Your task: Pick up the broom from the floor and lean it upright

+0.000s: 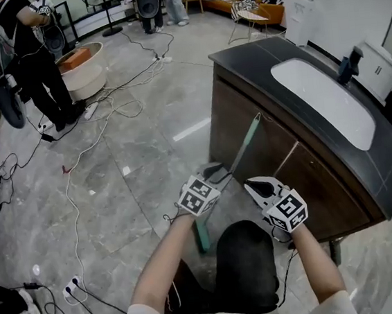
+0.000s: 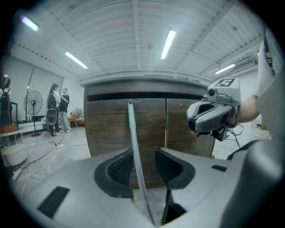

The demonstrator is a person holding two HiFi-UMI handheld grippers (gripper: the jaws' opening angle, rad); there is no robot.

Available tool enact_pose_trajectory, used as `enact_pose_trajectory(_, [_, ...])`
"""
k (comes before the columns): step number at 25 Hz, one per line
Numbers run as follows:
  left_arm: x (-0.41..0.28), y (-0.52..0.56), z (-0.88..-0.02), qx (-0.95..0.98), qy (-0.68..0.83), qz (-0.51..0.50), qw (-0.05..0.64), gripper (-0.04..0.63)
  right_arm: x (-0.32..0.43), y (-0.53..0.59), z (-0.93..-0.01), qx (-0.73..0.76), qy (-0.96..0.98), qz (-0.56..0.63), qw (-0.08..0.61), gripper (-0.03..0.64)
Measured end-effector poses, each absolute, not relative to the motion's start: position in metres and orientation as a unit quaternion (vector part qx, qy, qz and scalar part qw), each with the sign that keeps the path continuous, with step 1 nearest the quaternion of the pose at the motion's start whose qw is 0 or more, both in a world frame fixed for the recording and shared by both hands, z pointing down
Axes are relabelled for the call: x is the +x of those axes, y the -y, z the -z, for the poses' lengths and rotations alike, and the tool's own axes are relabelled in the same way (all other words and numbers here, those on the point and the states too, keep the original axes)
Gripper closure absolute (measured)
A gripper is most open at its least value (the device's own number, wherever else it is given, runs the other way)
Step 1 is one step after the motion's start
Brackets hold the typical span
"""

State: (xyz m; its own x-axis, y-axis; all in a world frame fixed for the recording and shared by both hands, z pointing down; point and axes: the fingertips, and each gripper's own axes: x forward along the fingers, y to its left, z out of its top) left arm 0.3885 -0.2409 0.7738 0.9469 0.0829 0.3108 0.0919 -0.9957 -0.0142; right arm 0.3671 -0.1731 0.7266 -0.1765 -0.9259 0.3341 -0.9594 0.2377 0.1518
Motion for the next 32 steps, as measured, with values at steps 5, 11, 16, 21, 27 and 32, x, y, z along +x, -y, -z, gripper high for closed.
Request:
enact_pose_trajectory(5, [0.343,0.231,-0.764,-0.991,0.043,0.125,0.016,0.474,0.342,0.179,-0.732,0.616,0.766,-0.046,0.175,0.615])
enact_pose_trajectory(11, [0.297,0.236,-0.782,-0.994,0.034,0.104,0.026,0.52,0.316,0.193,-0.761,0.597,0.78,-0.062,0.178,0.615])
enact_pose_trajectory(16, [0.267,0.243,-0.808,-0.995,0.03,0.094,0.021,0.555,0.299,0.205,-0.776,0.585,0.791,-0.074,0.164,0.615])
enact_pose_trajectory(21, [0.255,0.252,-0.845,-0.997,0.011,0.076,-0.022,0.574,0.286,0.222,-0.811,0.571,0.802,-0.092,0.147,0.615])
enact_pose_trajectory(27, [0.267,0.25,-0.829,-0.995,0.007,0.084,-0.043,0.584,0.283,0.232,-0.799,0.56,0.808,-0.099,0.152,0.615])
enact_pose_trajectory(32, [0.261,0.25,-0.752,-0.994,-0.005,0.094,-0.057,0.588,0.29,0.233,-0.73,0.564,0.801,-0.145,0.14,0.615])
